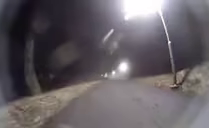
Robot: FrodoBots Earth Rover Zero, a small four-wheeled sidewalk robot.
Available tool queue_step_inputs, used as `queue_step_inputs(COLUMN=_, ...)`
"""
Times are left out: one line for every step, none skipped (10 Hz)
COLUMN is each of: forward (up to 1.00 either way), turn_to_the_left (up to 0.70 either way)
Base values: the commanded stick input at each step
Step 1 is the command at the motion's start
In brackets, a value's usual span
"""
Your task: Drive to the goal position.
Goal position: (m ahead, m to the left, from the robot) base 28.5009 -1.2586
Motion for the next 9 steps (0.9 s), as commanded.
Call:
queue_step_inputs(forward=1.00, turn_to_the_left=-0.03)
queue_step_inputs(forward=1.00, turn_to_the_left=-0.03)
queue_step_inputs(forward=1.00, turn_to_the_left=-0.02)
queue_step_inputs(forward=1.00, turn_to_the_left=-0.02)
queue_step_inputs(forward=1.00, turn_to_the_left=-0.02)
queue_step_inputs(forward=1.00, turn_to_the_left=-0.02)
queue_step_inputs(forward=1.00, turn_to_the_left=-0.02)
queue_step_inputs(forward=1.00, turn_to_the_left=-0.02)
queue_step_inputs(forward=1.00, turn_to_the_left=-0.01)
